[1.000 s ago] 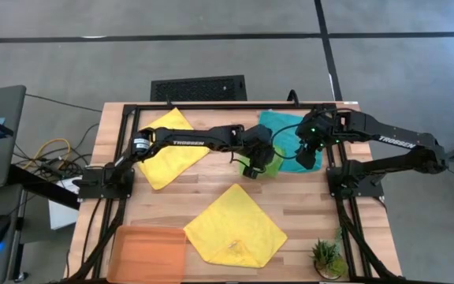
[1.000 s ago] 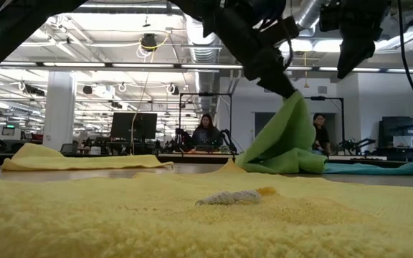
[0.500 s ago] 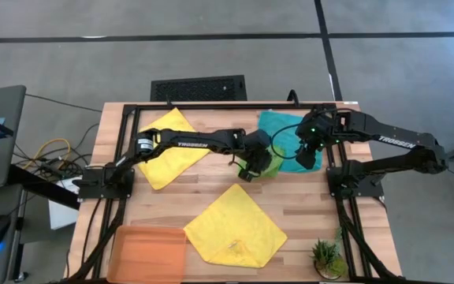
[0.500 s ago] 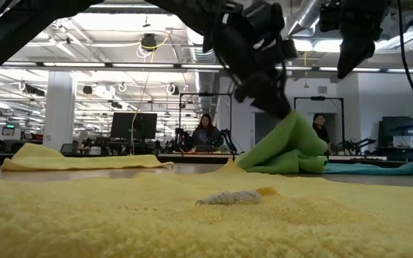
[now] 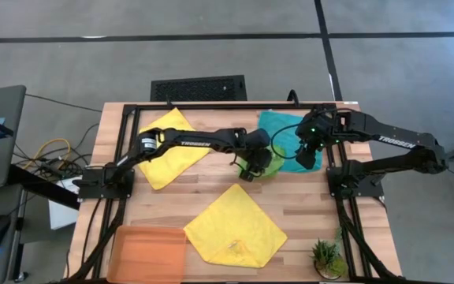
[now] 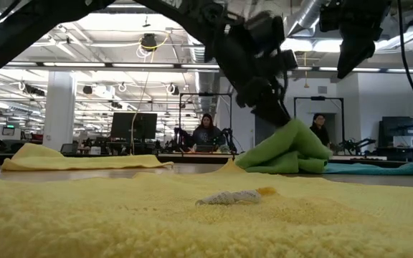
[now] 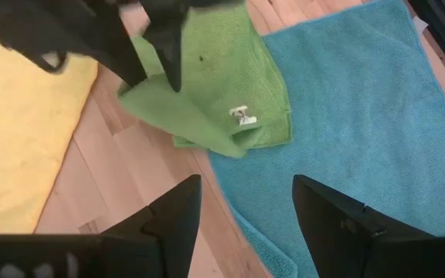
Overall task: Fold microfiber towels
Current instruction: Fold the green microfiber towel, then put the green microfiber towel into the bin
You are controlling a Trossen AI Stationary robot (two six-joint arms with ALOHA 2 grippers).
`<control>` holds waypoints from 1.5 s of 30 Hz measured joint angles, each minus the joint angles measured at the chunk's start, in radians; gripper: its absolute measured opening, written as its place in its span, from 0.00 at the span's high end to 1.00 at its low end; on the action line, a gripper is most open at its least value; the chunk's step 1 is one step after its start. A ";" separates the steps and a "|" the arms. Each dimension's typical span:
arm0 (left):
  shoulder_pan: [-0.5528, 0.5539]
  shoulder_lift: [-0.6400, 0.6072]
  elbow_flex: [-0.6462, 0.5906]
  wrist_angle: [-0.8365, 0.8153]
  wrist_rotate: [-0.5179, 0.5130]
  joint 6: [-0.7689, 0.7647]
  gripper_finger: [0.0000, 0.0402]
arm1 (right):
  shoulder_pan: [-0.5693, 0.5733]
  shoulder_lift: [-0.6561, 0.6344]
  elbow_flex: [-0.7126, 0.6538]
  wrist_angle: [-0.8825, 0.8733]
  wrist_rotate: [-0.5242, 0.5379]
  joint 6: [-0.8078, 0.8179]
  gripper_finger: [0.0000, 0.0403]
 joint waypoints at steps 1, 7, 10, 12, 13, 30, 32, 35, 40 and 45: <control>0.003 0.008 -0.003 -0.027 0.005 -0.017 0.66 | 0.000 0.000 0.000 0.000 0.000 0.000 0.43; 0.009 0.042 -0.003 -0.075 0.013 -0.062 0.66 | 0.000 0.000 0.000 0.000 0.000 0.000 0.43; 0.011 0.050 -0.001 -0.096 0.006 -0.066 0.66 | 0.000 0.000 0.000 0.000 0.000 0.000 0.43; 0.015 0.051 0.011 -0.093 -0.009 -0.096 0.66 | 0.000 0.000 0.000 0.000 0.000 0.000 0.43; 0.018 0.051 0.023 -0.095 -0.015 -0.108 0.66 | 0.000 0.000 0.000 0.000 0.000 0.000 0.43; 0.206 0.013 0.348 -0.721 0.175 -0.304 0.66 | 0.000 0.000 0.000 0.000 0.000 -0.009 0.43; 0.228 0.012 0.348 -0.756 0.183 -0.324 0.66 | 0.000 0.000 0.000 0.000 0.000 -0.019 0.43; 0.257 0.011 0.346 -0.850 0.243 -0.323 0.66 | 0.000 0.000 0.000 0.000 0.000 -0.028 0.43; 0.276 -0.004 0.308 -0.831 0.324 -0.377 0.66 | 0.000 0.000 0.000 0.000 -0.006 -0.043 0.43; 0.277 -0.006 0.254 -0.736 0.350 -0.507 0.66 | 0.000 0.000 0.000 0.000 -0.037 -0.052 0.43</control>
